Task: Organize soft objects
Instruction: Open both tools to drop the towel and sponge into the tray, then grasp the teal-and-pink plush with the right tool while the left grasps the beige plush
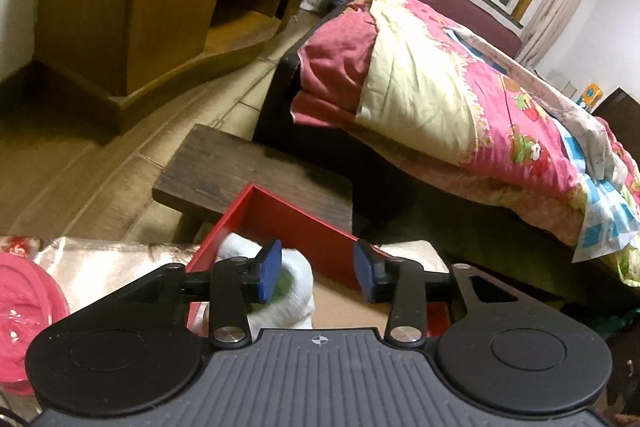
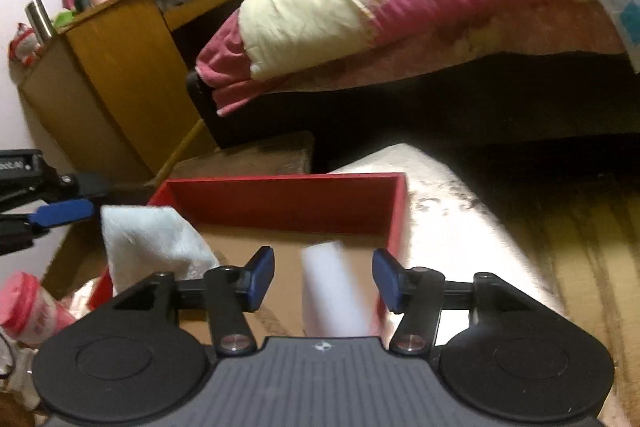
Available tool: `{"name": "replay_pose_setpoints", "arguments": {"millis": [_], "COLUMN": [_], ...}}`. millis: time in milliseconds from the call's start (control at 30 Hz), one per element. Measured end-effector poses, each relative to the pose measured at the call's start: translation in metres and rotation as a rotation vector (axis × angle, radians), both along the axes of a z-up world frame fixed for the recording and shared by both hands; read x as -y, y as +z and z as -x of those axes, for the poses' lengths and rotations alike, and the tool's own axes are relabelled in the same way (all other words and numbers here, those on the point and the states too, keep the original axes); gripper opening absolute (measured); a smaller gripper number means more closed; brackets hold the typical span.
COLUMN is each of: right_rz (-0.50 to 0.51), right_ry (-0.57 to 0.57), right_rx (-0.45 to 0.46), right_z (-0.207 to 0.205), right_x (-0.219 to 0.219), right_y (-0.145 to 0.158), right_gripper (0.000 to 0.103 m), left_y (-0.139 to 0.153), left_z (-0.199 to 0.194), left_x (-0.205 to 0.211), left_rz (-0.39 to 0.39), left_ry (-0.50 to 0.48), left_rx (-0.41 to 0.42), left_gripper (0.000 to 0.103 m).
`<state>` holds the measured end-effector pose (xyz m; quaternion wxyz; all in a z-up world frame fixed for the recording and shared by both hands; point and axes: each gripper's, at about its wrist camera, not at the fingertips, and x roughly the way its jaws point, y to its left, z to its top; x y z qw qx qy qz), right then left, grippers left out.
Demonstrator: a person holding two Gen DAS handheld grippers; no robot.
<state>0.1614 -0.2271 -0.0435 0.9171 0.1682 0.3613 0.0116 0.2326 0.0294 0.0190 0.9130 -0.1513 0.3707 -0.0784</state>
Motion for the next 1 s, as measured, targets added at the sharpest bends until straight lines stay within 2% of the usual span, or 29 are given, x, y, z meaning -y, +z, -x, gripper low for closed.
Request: {"name": "replay_pose_setpoints", "arguments": {"millis": [67, 100, 167, 333, 433, 633, 800, 900, 1000], "right_rz": [-0.004, -0.009, -0.024, -0.045, -0.067, -0.116, -0.104, -0.114, -0.086], "right_ry": [-0.008, -0.012, -0.009, 0.024, 0.048, 0.087, 0.128, 0.152, 0.196], "right_rx": [0.007, 0.008, 0.016, 0.042, 0.049, 0.04, -0.004, -0.046, -0.092], "right_z": [0.002, 0.002, 0.005, 0.015, 0.021, 0.047, 0.084, 0.113, 0.14], "right_x": [0.002, 0.003, 0.003, -0.003, -0.005, -0.005, -0.004, -0.005, -0.014], "right_y": [0.002, 0.004, 0.008, 0.022, 0.028, 0.035, 0.033, 0.026, 0.019], "right_gripper": [0.025, 0.025, 0.025, 0.026, 0.026, 0.026, 0.029, 0.031, 0.036], "left_y": [0.006, 0.01, 0.016, 0.022, 0.021, 0.012, -0.009, -0.019, -0.022], "left_z": [0.003, 0.007, 0.013, 0.028, 0.042, 0.094, 0.152, 0.171, 0.184], "left_x": [0.002, 0.003, 0.002, 0.003, 0.0, 0.004, 0.001, -0.004, -0.007], "left_rz": [-0.034, -0.048, -0.051, -0.087, -0.071, -0.111, -0.137, -0.136, -0.151], "left_ry": [0.0, 0.003, 0.005, -0.008, -0.016, -0.08, -0.119, -0.145, -0.162], "left_rx": [0.02, 0.036, 0.051, 0.037, 0.001, -0.07, -0.134, -0.173, -0.174], "left_gripper": [0.045, 0.053, 0.058, 0.056, 0.056, 0.058, 0.059, 0.059, 0.061]}}
